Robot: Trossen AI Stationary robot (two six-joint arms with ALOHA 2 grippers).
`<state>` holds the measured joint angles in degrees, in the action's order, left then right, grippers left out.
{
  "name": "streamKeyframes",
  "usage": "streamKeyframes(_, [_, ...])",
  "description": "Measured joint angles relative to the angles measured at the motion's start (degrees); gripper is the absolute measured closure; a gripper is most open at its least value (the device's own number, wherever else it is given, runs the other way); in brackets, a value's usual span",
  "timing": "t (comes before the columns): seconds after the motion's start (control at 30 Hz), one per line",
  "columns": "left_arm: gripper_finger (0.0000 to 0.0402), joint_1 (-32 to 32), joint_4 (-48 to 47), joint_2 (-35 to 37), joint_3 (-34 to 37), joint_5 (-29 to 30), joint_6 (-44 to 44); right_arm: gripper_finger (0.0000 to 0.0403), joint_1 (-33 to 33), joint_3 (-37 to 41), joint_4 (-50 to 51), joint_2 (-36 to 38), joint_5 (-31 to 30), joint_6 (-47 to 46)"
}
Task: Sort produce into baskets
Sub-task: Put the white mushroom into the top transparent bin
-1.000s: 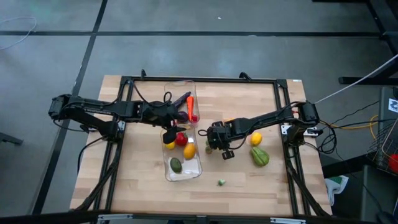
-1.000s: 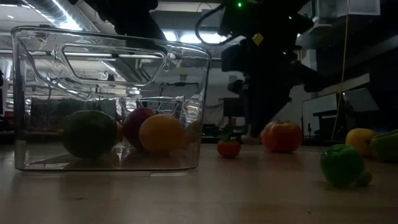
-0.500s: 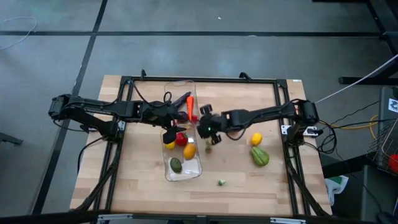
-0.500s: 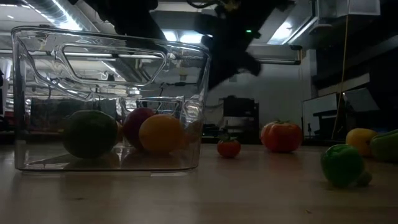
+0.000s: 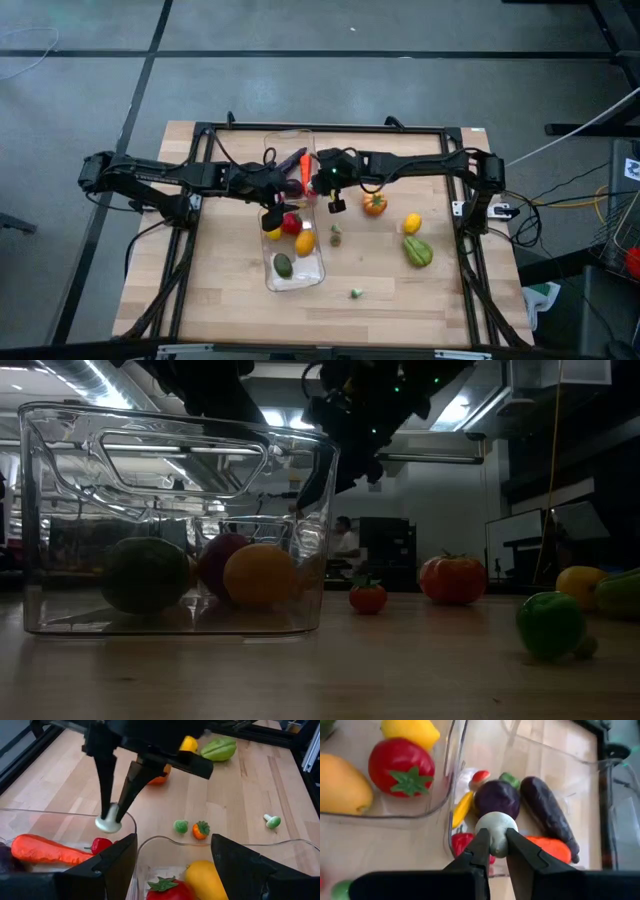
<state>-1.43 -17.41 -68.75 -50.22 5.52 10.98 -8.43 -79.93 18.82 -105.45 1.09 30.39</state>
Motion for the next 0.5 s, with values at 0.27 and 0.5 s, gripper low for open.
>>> streamKeyframes(0.27, [0.0151,0.0,0.0,0.0,0.0,0.0,-0.2,0.0354,-0.6,0.0,-1.3,-3.4,-0.2,-0.3])
streamKeyframes(0.5, [0.0151,0.0,0.1,0.0,0.0,0.0,-0.3,0.0349,-0.6,0.0,-1.2,-3.5,-0.5,-0.3])
